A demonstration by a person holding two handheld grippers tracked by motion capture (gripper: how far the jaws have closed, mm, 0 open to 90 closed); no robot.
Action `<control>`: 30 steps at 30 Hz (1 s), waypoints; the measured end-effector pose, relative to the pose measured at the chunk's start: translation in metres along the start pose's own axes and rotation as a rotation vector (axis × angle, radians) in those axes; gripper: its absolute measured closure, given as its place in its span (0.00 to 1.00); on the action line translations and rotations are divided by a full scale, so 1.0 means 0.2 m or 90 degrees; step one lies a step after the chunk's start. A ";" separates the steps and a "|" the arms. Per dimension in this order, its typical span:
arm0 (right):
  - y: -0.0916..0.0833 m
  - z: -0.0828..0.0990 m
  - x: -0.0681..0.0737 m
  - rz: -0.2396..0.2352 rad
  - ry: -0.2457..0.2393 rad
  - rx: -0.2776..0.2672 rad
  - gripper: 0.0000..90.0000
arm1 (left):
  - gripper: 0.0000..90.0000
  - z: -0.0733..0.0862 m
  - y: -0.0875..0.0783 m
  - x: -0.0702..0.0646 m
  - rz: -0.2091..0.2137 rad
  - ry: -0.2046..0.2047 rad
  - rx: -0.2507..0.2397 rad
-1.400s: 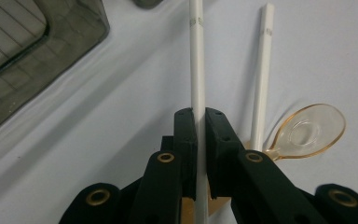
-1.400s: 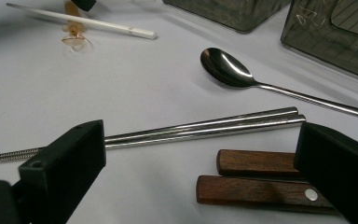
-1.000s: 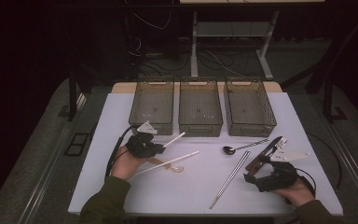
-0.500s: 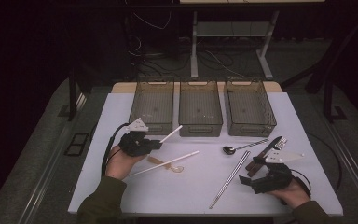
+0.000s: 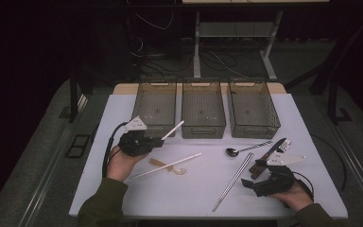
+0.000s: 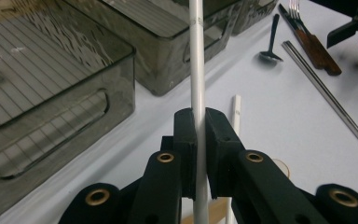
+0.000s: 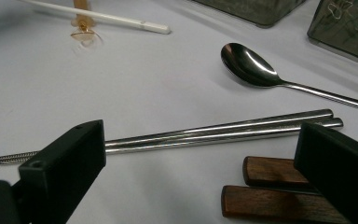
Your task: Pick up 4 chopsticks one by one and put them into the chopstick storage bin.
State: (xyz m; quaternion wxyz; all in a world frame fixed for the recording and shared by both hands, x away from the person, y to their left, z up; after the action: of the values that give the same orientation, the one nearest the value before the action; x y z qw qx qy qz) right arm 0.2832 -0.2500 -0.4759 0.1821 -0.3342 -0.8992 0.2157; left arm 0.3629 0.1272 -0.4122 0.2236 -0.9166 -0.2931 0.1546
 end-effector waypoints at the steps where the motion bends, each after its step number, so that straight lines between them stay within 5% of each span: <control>1: 0.00 0.00 0.00 0.000 0.001 0.001 0.03 | 0.93 -0.01 0.00 0.00 0.003 -0.001 -0.002; 30: -0.01 0.00 -0.01 0.003 0.006 -0.004 0.03 | 0.93 -0.24 0.03 0.21 -0.035 -0.041 -0.054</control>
State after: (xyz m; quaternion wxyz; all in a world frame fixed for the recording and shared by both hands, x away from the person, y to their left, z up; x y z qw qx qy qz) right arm 0.2837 -0.2526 -0.4750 0.1850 -0.3381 -0.8982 0.2116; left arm 0.4180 0.1325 -0.3810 0.1793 -0.9115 -0.3314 0.1649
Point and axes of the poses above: each handheld gripper's, and its own axes: y roughly forward along the jaws, z roughly out of its underside, x roughly to its left, the point moved 5 cm from there along y, roughly forward along the jaws, and after that the axes turned 5 degrees about -x, right-handed, at the moved point
